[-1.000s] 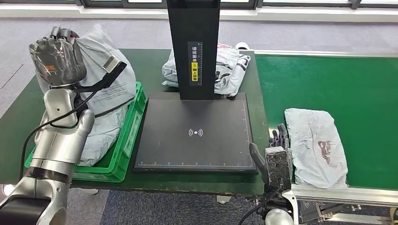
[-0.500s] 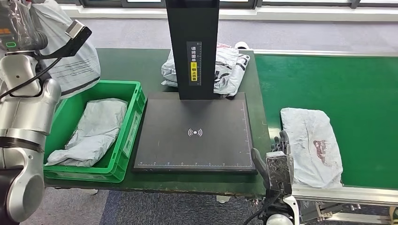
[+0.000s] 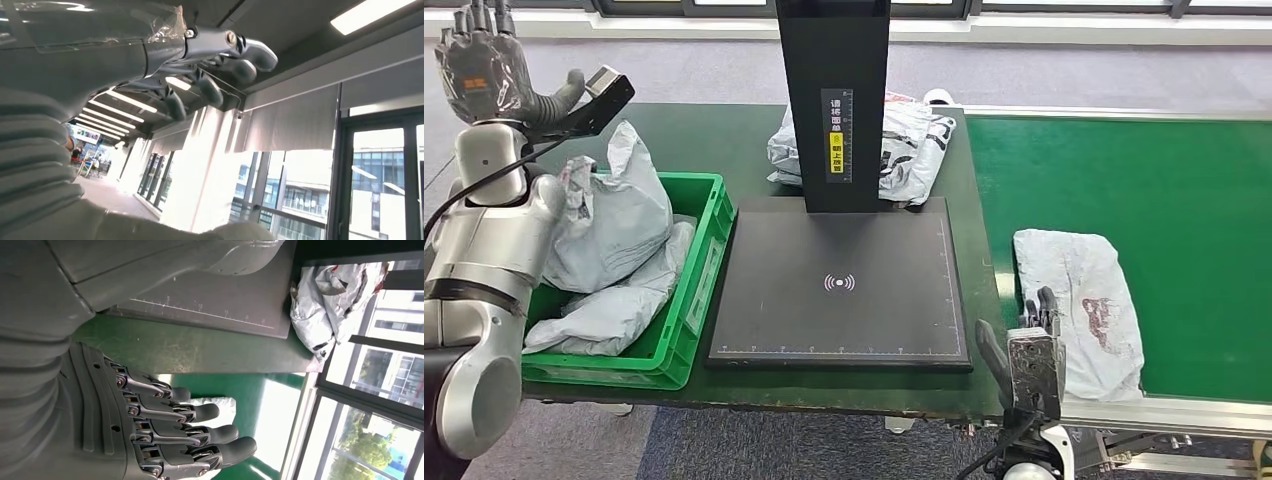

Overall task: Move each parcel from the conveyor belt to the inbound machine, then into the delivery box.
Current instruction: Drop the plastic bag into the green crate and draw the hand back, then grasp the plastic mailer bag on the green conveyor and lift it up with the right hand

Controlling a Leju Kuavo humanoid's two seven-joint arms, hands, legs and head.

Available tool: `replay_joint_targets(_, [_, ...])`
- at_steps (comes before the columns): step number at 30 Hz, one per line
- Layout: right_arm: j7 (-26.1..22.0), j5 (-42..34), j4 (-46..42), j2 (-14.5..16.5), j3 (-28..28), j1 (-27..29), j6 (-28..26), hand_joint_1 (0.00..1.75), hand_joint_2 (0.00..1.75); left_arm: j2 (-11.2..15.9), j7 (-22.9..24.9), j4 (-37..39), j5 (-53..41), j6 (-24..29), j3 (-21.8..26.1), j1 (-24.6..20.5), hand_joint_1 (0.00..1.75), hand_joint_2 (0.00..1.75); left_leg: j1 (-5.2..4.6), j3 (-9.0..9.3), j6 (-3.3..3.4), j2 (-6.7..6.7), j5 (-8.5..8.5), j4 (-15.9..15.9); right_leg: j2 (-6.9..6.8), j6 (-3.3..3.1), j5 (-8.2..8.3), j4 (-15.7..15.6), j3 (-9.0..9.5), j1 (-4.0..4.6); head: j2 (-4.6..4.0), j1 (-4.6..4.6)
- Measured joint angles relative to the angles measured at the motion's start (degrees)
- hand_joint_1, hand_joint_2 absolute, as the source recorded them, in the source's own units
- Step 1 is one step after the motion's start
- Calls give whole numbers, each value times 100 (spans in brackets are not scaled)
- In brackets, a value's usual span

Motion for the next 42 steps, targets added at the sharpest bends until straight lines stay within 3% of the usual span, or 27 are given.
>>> replay_joint_targets(14, [3,0,-11,-3,-77,13,-44,0,175,-118,59,177,134,-172,0,-29,0,0,0,0,-1,1,1,0,-1,0,0,0,0,0,-1,0])
replay_joint_targets(17, [12,-3,-45,-3,-94,49,-61,0,175,-198,-252,214,721,-362,23,-35,0,0,0,0,-1,0,1,0,-2,0,0,0,0,0,-1,0])
replay_joint_targets(19, [31,-16,-76,-5,-115,88,-50,0,175,-304,-690,201,1607,-736,116,-32,0,0,0,-1,-1,-1,1,0,-3,0,0,-1,0,0,-1,0])
replay_joint_targets(22, [211,87,-99,-12,-245,125,-30,0,175,-548,-1470,-55,3678,-1728,366,137,0,131,-3,0,0,-2,-1,0,-4,0,0,-1,3,-4,1,0])
replay_joint_targets(23, [357,244,-99,-14,-330,127,-57,0,175,-631,-1671,-256,4449,-2044,421,292,0,175,-7,1,2,-2,-2,0,-4,1,-1,-1,5,-8,0,0])
replay_joint_targets(25, [773,795,-99,-20,-561,121,-109,0,175,-811,-1971,-790,5881,-2501,461,825,0,175,-17,7,6,1,-7,-1,0,4,-3,-2,7,-17,-1,0])
replay_joint_targets(28, [1488,2025,-88,-87,-1070,34,130,0,175,-1149,-2343,-1802,7469,-2832,327,1982,0,175,-29,14,16,13,-20,-1,12,12,-9,-3,9,-29,-1,-1])
replay_joint_targets(33, [2143,3427,161,-381,-1847,-417,740,0,175,-1617,-2674,-2885,8634,-3076,-316,3381,0,175,-36,7,30,17,-29,5,11,25,-14,-9,9,-35,0,1])
replay_joint_targets(38, [2396,4263,1684,-1431,-2394,-1618,1082,0,175,-2169,-2771,-3146,9298,-3371,-896,4062,0,175,-44,-5,73,11,-23,13,0,57,-1,-11,10,-58,0,0])
replay_joint_targets(42, [2305,4389,2794,-2063,-2570,-2209,1024,0,175,-2351,-2802,-3189,9422,-3431,-1168,4292,0,175,-58,-8,78,7,-19,19,-8,64,3,-11,10,-60,0,1])
